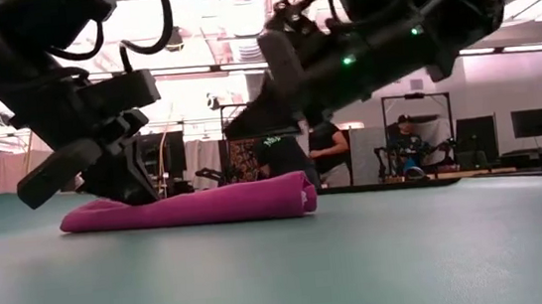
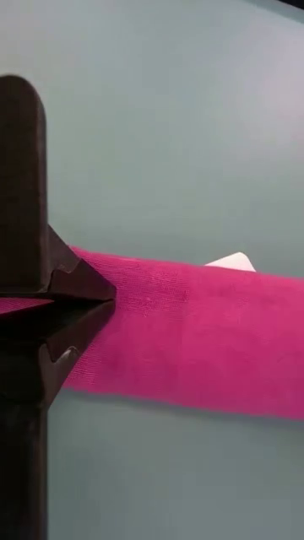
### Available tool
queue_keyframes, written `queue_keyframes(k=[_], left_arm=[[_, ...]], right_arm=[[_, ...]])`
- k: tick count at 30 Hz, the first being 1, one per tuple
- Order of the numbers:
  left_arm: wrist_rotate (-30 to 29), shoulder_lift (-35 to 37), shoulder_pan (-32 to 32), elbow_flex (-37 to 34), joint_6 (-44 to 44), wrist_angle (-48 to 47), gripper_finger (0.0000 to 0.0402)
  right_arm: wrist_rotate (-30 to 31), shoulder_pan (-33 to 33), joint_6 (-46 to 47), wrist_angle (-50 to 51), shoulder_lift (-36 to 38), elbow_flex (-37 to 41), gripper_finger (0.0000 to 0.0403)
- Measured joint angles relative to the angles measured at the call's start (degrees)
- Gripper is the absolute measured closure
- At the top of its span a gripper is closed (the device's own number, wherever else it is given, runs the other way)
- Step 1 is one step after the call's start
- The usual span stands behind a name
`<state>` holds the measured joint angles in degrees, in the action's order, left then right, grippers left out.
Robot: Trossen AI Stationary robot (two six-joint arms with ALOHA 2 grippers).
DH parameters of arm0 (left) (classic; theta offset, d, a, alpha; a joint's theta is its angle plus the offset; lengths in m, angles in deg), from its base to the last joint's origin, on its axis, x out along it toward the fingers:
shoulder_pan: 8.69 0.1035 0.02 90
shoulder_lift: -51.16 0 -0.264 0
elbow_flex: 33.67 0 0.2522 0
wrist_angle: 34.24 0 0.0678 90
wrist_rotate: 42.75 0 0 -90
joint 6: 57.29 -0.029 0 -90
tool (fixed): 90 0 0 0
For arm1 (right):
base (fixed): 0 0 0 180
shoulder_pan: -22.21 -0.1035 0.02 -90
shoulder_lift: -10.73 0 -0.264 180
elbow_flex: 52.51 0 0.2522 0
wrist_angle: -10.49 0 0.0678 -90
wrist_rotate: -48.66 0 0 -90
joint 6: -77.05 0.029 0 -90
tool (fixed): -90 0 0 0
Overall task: Roll towel
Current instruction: Roll the violet towel
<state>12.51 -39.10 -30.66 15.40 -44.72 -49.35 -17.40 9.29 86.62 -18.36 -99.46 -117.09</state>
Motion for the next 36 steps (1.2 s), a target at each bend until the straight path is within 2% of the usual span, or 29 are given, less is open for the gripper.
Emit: queue_keyframes(k=[6, 20, 24, 27, 30, 36], left_arm=[[0.02, 0.06, 0.0, 0.07, 0.04, 1.04, 0.0402], [0.87, 0.85, -0.63, 0.33, 3.5, 3.39, 0.0402], [-2.96, 5.36, -2.56, 2.53, 7.1, 3.8, 0.0401], [-10.01, 9.21, -4.78, 1.83, 8.92, 4.38, 0.0401], [-15.31, 12.4, -6.99, -4.29, 11.26, 12.7, 0.0402], [-8.4, 14.28, -5.59, -22.36, 15.04, 41.63, 0.0401]], right_arm=[[-1.87, 0.17, -0.01, 1.51, -4.6, -4.05, 0.0392], [-4.5, 1.84, 7.19, 2.09, -10.83, -3.97, 0.0393], [-4.41, 1.84, 7.36, 4.04, -10.82, -3.99, 0.0393], [-4.41, 1.84, 7.38, 4.84, -10.81, -4.0, 0.0393], [-4.41, 1.84, 7.42, 5.29, -10.8, -4.02, 0.0393], [-4.41, 1.84, 7.53, 6.17, -10.8, -3.93, 0.0393]])
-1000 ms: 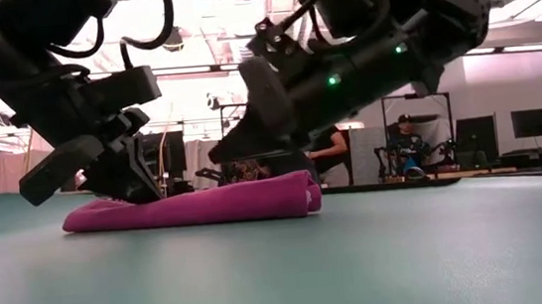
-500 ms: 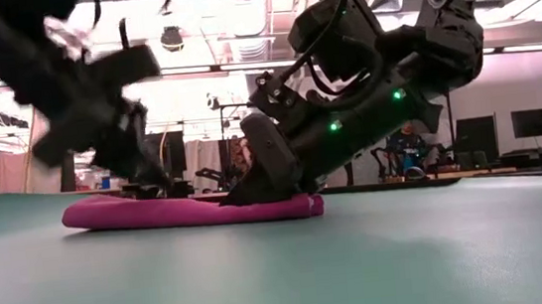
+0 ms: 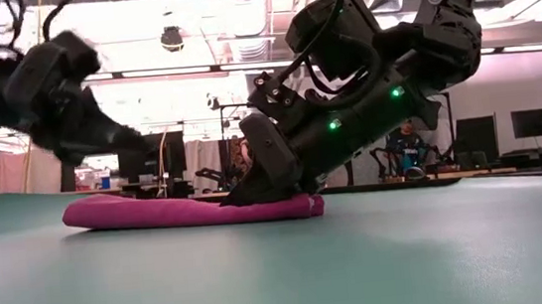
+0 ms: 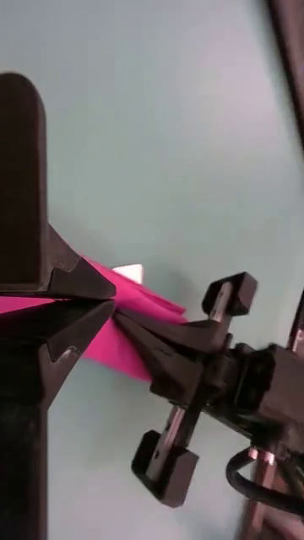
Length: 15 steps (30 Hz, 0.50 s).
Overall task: Roll towel
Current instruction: Roll the violet towel
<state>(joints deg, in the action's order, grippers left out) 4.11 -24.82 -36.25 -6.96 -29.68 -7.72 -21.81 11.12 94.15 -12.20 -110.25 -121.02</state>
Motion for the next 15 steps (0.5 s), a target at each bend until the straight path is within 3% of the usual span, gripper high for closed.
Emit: queue_keyframes(k=[5, 15], left_arm=[[5.05, -0.16, 2.33, -7.64, 2.72, 10.06, 0.0401], [8.25, -0.23, 2.93, -7.87, 2.13, 7.78, 0.0402]], right_arm=[[-0.02, 0.0, 0.12, -0.09, -0.03, 0.01, 0.0393], [-0.06, 0.0, 1.07, -0.09, -0.09, 0.07, 0.0393]])
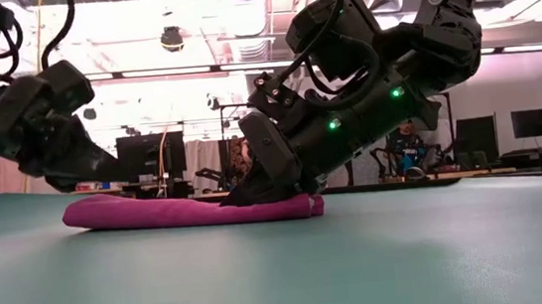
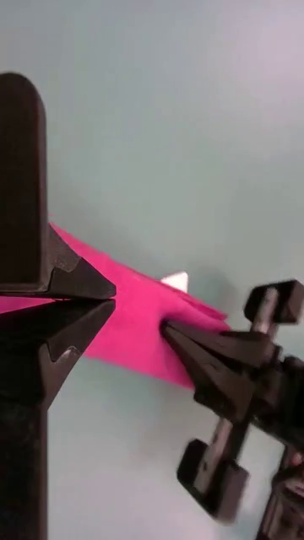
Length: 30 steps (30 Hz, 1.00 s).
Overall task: Roll towel
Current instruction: Roll the violet towel
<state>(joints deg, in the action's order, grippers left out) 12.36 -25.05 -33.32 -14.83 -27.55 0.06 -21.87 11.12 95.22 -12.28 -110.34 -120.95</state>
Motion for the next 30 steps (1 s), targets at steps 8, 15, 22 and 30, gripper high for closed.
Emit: queue_keyframes(k=[8, 15, 22, 30], left_arm=[[3.01, 0.04, 0.01, 0.01, -3.24, 1.01, 0.0401], [8.8, 0.02, 1.92, 0.01, -5.07, -1.79, 0.0401], [7.32, -1.68, 3.86, 0.02, -6.82, -2.92, 0.0402], [8.12, -13.98, 3.86, 0.03, -7.29, 10.41, 0.0401]], right_arm=[[-0.02, -0.01, 0.31, -0.02, -0.04, 0.02, 0.0393], [-0.04, 0.0, 0.42, -0.04, -0.05, 0.04, 0.0393], [-0.07, -0.02, 0.43, -0.07, -0.07, 0.04, 0.0393], [-0.59, -0.07, 0.46, -0.07, -0.09, 0.04, 0.0393]])
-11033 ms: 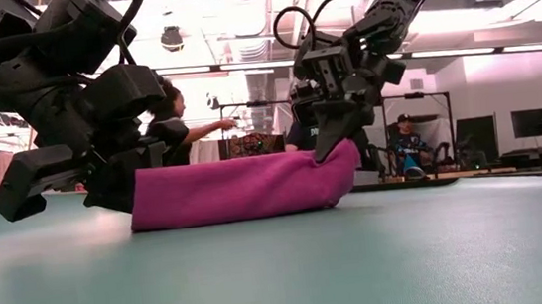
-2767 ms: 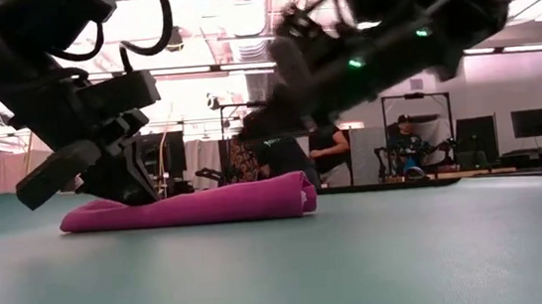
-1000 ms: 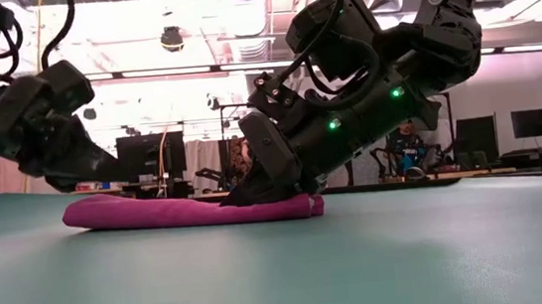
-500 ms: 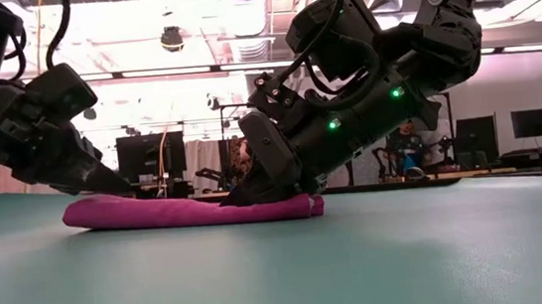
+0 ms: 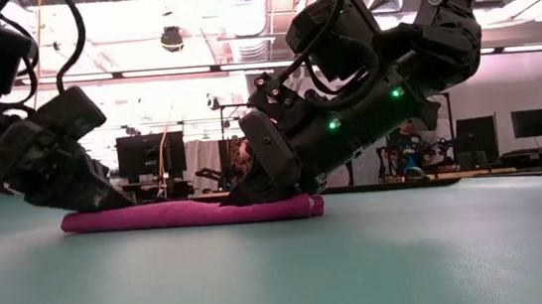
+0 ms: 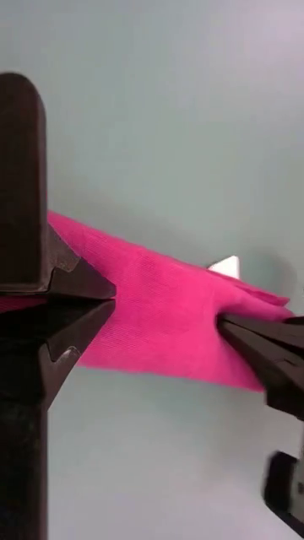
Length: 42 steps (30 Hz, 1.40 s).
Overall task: Roll towel
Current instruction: Roll the violet towel
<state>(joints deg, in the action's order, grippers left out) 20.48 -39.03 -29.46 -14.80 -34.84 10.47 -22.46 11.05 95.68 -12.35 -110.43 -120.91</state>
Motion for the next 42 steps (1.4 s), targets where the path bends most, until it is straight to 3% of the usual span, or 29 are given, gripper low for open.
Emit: queue_keyframes(k=[11, 18, 22, 42], left_arm=[[2.37, -10.81, -0.24, 0.06, 6.03, 6.27, 0.0401], [2.97, -11.07, -1.07, 0.73, 8.15, 5.56, 0.0402], [5.1, -11.01, -1.16, 4.4, 8.14, 0.52, 0.0401], [5.43, -11.11, -1.51, 5.98, 6.71, -1.11, 0.0401]], right_arm=[[-0.97, -0.04, 0.34, 1.6, 0.05, -0.07, 0.0393], [-1.15, -0.8, 1.92, 8.87, 0.16, -0.2, 0.0393], [-2.07, -0.71, 0.95, 10.85, 0.26, -0.13, 0.0393], [-5.39, -1.05, 1.17, 1.37, 0.57, 6.63, 0.0393]])
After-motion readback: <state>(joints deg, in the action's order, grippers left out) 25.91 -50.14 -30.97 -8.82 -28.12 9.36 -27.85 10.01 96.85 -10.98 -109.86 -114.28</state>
